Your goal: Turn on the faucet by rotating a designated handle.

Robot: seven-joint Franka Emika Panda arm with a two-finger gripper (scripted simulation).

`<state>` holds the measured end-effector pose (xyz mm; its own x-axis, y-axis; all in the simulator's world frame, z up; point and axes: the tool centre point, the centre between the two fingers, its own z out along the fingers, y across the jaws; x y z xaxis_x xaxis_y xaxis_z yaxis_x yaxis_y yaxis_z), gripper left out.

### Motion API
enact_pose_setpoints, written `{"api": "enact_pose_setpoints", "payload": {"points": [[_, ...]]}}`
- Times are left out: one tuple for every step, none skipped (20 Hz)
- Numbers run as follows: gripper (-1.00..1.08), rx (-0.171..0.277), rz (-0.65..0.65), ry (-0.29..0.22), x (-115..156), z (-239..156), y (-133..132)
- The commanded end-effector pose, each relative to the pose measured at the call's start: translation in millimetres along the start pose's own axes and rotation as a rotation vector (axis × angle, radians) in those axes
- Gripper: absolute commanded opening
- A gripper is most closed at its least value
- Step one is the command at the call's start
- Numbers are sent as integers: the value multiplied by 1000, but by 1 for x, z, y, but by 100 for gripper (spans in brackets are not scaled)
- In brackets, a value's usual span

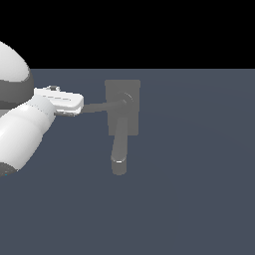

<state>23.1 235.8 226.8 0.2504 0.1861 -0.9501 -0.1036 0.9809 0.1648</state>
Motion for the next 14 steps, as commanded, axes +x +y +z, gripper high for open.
{"api": "enact_pose_setpoints", "payload": {"points": [[-100, 13, -4, 22, 10, -3, -9], [-100, 19, -2, 29, 14, -5, -13], [-100, 25, 0, 35, 17, -6, -16], [-100, 29, 1, 39, 19, -7, -18], [-100, 32, 2, 42, 21, -8, -20], [-100, 33, 2, 44, 22, -8, -21], [-100, 33, 2, 44, 22, -8, -21], [-100, 32, 1, 43, 21, -8, -20], [-100, 31, 2, 42, 21, -8, -20], [-100, 31, 4, 40, 20, -8, -19], [-100, 32, 6, 39, 20, -8, -19], [-100, 32, 7, 39, 20, -8, -19], [-100, 32, 6, 40, 20, -8, -19], [-100, 32, 4, 41, 21, -8, -20]]}}
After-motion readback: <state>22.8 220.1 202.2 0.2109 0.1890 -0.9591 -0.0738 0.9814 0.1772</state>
